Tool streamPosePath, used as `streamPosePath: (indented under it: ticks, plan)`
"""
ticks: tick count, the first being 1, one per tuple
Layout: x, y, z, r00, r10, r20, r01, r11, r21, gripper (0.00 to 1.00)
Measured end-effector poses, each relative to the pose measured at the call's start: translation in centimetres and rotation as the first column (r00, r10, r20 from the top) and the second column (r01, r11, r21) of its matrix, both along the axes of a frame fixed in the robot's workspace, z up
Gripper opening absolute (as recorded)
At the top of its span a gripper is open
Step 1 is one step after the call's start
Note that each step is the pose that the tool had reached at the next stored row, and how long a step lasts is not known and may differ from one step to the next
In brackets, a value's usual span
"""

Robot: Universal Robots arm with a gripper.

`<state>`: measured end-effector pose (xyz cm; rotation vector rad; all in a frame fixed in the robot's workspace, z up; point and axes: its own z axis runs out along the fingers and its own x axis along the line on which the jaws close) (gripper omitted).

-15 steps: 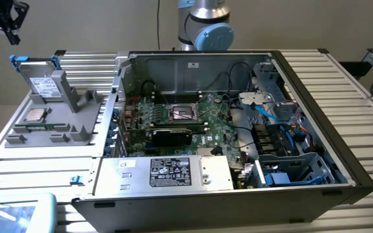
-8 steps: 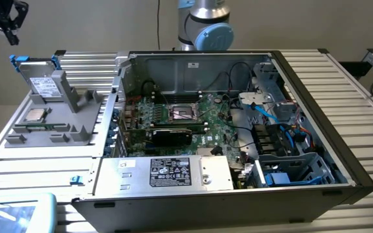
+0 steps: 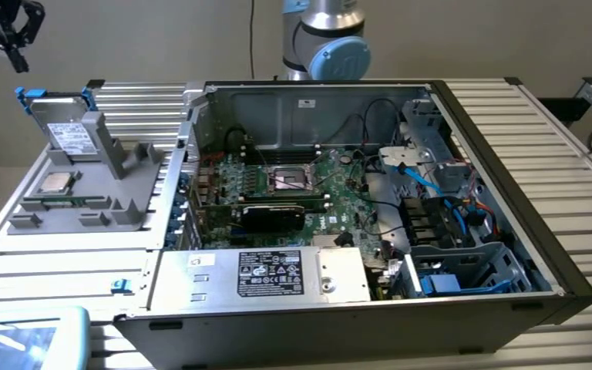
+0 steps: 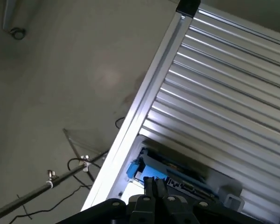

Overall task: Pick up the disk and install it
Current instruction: 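Pick up the disk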

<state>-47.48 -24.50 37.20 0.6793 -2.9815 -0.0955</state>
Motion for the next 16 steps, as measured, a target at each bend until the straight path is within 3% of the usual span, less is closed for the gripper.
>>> streamPosePath:
  ticks: [4,7,12,16]
  plan:
    - [0.00,0.00,0.00,0.9974,0.072,0.0001,-0.072,0.9974,0.0005,0.11]
    - [0.00,0.00,0.00,0.9921,0.126,0.0001,-0.126,0.9921,0.0007,0.11]
    - [0.00,0.00,0.00,0.9765,0.216,0.0001,-0.216,0.9765,0.0008,0.11]
    - [0.00,0.00,0.00,0.9580,0.287,0.0013,-0.287,0.9580,0.0005,0.11]
